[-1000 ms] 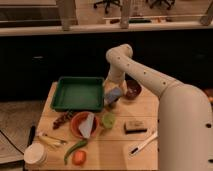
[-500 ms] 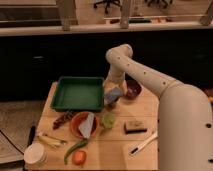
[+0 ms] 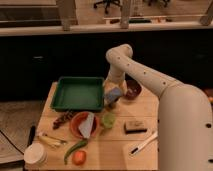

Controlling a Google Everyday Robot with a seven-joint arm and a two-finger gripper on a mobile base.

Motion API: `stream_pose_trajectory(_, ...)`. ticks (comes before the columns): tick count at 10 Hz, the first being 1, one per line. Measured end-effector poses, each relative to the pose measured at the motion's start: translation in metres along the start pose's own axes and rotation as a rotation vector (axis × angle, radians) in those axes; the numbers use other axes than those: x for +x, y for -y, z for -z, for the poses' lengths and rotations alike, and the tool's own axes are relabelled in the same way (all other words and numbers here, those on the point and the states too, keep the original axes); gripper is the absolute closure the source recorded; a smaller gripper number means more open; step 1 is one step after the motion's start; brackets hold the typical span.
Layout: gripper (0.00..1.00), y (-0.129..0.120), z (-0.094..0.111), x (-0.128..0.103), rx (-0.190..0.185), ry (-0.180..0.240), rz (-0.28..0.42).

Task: Place sponge in metal cup

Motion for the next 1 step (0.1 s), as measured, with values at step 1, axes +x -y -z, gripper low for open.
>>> stream_pose_trajectory(1, 0.20, 0.0000, 0.0000, 0.0000, 0.000, 0.000, 0.000)
